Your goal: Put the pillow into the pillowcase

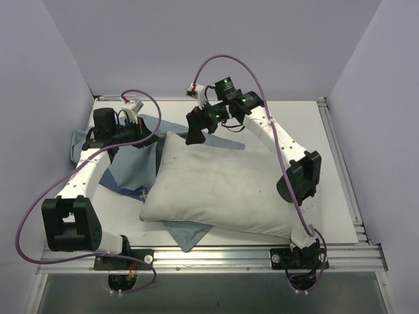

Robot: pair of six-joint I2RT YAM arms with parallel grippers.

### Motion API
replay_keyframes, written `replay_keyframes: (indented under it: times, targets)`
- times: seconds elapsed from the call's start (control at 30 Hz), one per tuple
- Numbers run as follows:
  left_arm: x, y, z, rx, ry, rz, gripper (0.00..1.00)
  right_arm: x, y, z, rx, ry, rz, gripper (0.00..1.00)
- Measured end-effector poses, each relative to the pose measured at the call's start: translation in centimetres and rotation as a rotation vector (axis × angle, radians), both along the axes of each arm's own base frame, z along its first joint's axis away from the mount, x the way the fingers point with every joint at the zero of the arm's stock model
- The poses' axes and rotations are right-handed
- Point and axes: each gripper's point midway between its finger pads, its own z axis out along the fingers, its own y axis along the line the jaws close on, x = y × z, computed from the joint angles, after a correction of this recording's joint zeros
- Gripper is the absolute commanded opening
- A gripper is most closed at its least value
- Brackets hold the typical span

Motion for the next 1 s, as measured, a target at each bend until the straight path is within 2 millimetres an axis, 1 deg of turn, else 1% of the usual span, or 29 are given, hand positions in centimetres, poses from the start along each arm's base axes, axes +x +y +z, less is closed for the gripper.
replay_keyframes:
  times: [0.03,0.13,0.2,0.23,0.27,0.3,0.33,0.37,0.4,0.47,0.5,0.6,0.67,0.73,0.83,0.9,0.93,1.0]
  targets:
    - [0.0,0.0,0.0,0.0,0.0,0.0,0.0,0.4,0.5,-1.5,-0.019,0.028,-0.014,1.0]
    - [0.1,0.0,0.0,0.0,-0.001,0.0,0.0,1.5,1.6,-7.4,-0.102,0.141,-0.065,1.0]
    - [0.1,0.0,0.0,0.0,-0.003,0.0,0.0,1.9,2.0,-11.4,-0.155,0.213,-0.096,1.0]
    - [0.1,0.0,0.0,0.0,-0.003,0.0,0.0,1.9,2.1,-13.0,-0.175,0.25,-0.107,0.89]
    - [0.1,0.0,0.0,0.0,-0.004,0.0,0.0,1.8,2.2,-14.4,-0.191,0.274,-0.108,0.72]
    - [0.1,0.0,0.0,0.001,-0.003,0.0,0.0,1.7,2.3,-15.5,-0.197,0.297,-0.104,0.48]
    - [0.1,0.0,0.0,0.001,-0.003,0.001,0.0,1.4,2.4,-15.9,-0.191,0.312,-0.089,0.37]
    - [0.2,0.1,-0.1,0.003,-0.004,0.003,0.0,1.1,2.5,-15.8,-0.178,0.33,-0.073,0.28]
    - [0.3,0.1,-0.2,0.004,-0.005,0.005,0.0,0.8,2.6,-15.4,-0.157,0.338,-0.055,0.12]
    - [0.6,0.1,-0.5,0.005,-0.004,0.008,0.0,0.4,2.5,-14.3,-0.116,0.337,-0.018,0.02]
    - [0.8,0.1,-0.6,0.004,-0.001,0.01,0.0,0.0,2.2,-13.8,-0.103,0.333,0.0,0.0]
    - [1.0,-0.5,-0.7,-0.013,0.001,-0.01,0.0,-0.9,1.9,-11.9,-0.076,0.289,0.043,0.0]
    - [0.6,-1.5,-0.5,-0.033,-0.001,-0.045,0.0,-0.7,2.0,-10.9,-0.063,0.262,0.049,0.0]
    - [0.0,-2.6,-0.1,-0.052,-0.006,-0.095,0.0,0.0,2.5,-10.6,-0.057,0.255,0.044,0.0]
    - [-1.4,-4.1,0.5,-0.059,-0.022,-0.171,0.0,2.0,3.5,-11.1,-0.048,0.251,0.019,0.0]
    - [-2.5,-4.5,1.0,-0.05,-0.038,-0.214,0.0,3.9,3.7,-12.3,-0.046,0.254,-0.011,0.0]
    - [-3.1,-4.6,1.2,-0.044,-0.046,-0.229,0.0,4.6,3.6,-12.7,-0.044,0.259,-0.027,0.0]
    - [-4.3,-4.5,1.7,-0.022,-0.063,-0.26,0.0,6.1,2.7,-13.6,-0.043,0.286,-0.072,0.0]
